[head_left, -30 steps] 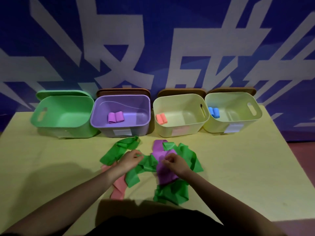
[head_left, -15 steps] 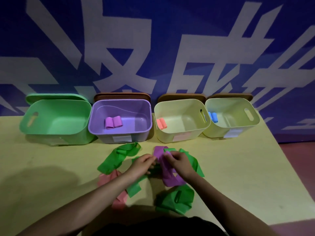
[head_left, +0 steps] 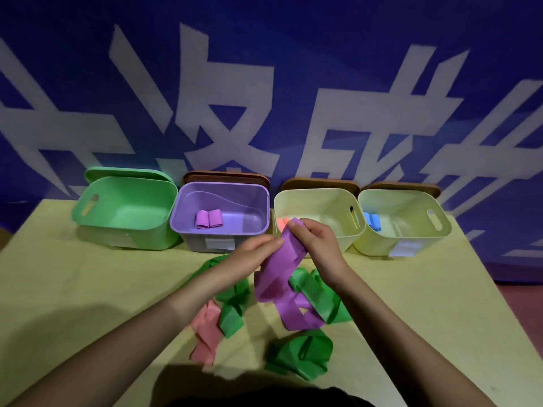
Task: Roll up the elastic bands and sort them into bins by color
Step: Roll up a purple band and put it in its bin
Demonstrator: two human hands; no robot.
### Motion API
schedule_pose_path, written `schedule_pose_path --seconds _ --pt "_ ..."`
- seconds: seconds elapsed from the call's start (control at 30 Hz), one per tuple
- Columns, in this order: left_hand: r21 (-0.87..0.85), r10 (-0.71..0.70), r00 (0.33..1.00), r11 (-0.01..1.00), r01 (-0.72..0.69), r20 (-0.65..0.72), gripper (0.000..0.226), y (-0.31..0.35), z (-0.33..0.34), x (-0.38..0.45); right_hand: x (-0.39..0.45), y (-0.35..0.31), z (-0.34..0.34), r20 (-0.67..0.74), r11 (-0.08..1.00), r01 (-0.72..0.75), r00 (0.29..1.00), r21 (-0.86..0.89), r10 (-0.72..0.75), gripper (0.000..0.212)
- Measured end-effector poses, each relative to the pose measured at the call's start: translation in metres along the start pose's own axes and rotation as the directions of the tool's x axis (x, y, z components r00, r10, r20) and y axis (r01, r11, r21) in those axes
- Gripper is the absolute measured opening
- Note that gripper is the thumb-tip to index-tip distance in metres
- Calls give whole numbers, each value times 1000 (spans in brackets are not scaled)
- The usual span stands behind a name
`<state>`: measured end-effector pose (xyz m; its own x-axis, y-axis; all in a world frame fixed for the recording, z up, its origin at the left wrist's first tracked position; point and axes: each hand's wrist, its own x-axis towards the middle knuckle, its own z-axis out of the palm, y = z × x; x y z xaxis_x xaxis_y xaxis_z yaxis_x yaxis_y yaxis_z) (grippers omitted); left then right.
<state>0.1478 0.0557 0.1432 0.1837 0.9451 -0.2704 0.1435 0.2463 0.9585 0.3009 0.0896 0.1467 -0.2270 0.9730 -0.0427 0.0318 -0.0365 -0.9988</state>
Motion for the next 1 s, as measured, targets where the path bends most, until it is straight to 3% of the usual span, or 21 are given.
schedule_pose_path --seconds 0.1,0.2,0.27,0.37,0.5,0.63,0.8,0.9,1.0 --pt "140 52 998 989 -57 40 45 1 -10 -12 -4 -16 3 -73 996 25 997 85 -18 33" --pt "277 75 992 956 -101 101 31 -10 -19 -29 0 -35 1 -198 948 9 979 317 56 36" --pt "239 65 993 967 -87 96 32 -20 -21 -43 7 -40 -2 -184 929 18 981 371 55 33" --pt "34 29 999 999 -28 -31 24 -34 -25 -56 9 -39 8 -113 942 43 994 334 -5 19" --pt "-201 -21 942 978 -50 -334 21 -39 -35 -69 9 -31 34 -167 976 -1 985 219 39 27" --pt "-112 87 895 982 -150 -437 16 -36 -54 -88 9 -13 53 -179 982 -53 980 182 86 28" --pt "-106 87 862 981 -160 -500 6 -47 -79 -105 8 -7 71 -219 997 -18 975 80 36 26" --pt "-13 160 838 981 -195 -521 13 -44 -91 -112 10 -5 73 -222 997 -20 975 -78 3 25" --pt "-6 214 848 969 -248 -484 14 -28 -99 -116 11 4 82 -113 949 -67 993 -308 33 22"
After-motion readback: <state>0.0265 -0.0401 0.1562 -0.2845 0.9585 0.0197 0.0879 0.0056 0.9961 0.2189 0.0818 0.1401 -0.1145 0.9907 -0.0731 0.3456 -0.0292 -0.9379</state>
